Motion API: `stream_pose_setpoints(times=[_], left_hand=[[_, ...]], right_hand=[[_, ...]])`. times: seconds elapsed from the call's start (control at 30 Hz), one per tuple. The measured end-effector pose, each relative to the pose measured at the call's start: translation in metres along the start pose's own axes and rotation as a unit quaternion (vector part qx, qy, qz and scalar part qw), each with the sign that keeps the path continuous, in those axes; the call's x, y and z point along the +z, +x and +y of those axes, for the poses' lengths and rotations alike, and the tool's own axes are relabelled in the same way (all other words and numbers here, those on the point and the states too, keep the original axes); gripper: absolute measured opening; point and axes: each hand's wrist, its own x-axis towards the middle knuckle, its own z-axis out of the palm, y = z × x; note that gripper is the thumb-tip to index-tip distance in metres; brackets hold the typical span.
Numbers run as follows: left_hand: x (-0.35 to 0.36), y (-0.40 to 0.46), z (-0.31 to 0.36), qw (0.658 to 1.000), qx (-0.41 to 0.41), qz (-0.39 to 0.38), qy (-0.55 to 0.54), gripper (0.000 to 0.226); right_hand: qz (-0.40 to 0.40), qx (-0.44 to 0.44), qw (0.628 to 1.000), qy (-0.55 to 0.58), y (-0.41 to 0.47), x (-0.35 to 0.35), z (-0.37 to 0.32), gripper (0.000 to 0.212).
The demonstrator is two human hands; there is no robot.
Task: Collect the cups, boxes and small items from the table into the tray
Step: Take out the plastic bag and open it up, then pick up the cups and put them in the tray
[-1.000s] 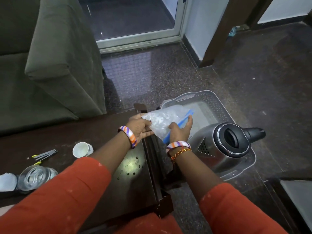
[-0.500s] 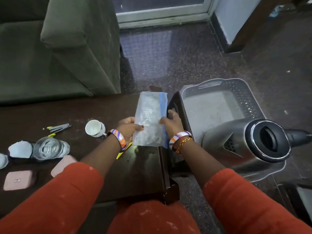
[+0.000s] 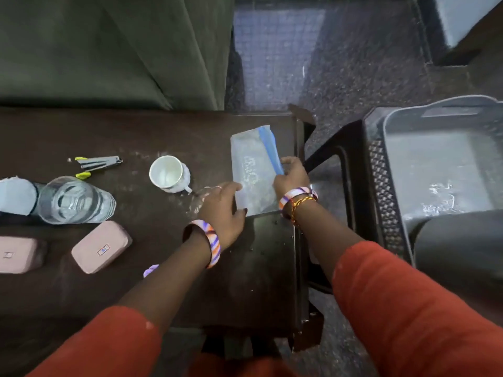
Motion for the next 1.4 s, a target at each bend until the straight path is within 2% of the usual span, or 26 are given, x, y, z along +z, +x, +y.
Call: stream_pose_setpoints(times=[0.1,0.17,0.23,0.33,0.6,0.67,0.77,0.97,1.07,1.17,1.3,1.4], left_hand=[[0.014,0.004,-0.01,0.995,0.07,-0.025,0.067,0.05],[0.023,0.008,-0.017,0.99,0.08,-0.046,0.102,0.052],[0.027,0.012,-0.021,0.987,0.076,-0.066,0.127,0.055],[0.023,0.009,-0.021,0.987,0.06,-0.068,0.131,0.061],[-0.03,-0.061,-0.031,0.999,0.029,0.036,0.005,0.046],[-0.041,-0.082,-0.05,0.998,0.008,0.059,-0.015,0.049],[-0.057,-0.109,-0.089,0.996,-0.036,0.076,-0.041,0.063],[-0.083,-0.148,-0.18,0.973,-0.118,0.163,-0.116,0.049],[-0.094,-0.162,-0.231,0.956,-0.166,0.209,-0.118,0.044],[-0.109,-0.17,-0.283,0.934,-0.213,0.245,-0.151,0.044],[-0.134,-0.173,-0.347,0.918,-0.227,0.287,-0.155,0.049],[-0.157,-0.163,-0.385,0.902,-0.249,0.318,-0.157,0.049]], right_hand=[[0.099,-0.105,0.98,-0.139,-0.008,0.014,0.009,0.056],[0.119,-0.199,0.948,-0.216,-0.022,0.023,0.017,0.061],[0.066,-0.252,0.914,-0.31,-0.032,0.03,0.027,0.062],[-0.01,-0.247,0.886,-0.393,-0.04,0.034,0.034,0.058],[-0.031,-0.389,0.849,-0.357,-0.113,0.04,0.013,0.052],[-0.035,-0.42,0.829,-0.367,-0.133,0.057,0.012,0.053],[-0.084,-0.462,0.798,-0.378,-0.161,0.089,0.007,0.052],[-0.185,-0.508,0.748,-0.384,-0.208,0.174,0.002,0.047],[-0.213,-0.512,0.748,-0.366,-0.227,0.222,0.0,0.049],[-0.22,-0.521,0.75,-0.343,-0.242,0.27,-0.009,0.041],[-0.224,-0.519,0.748,-0.346,-0.253,0.332,-0.025,0.053],[-0.22,-0.531,0.751,-0.326,-0.258,0.372,-0.035,0.052]])
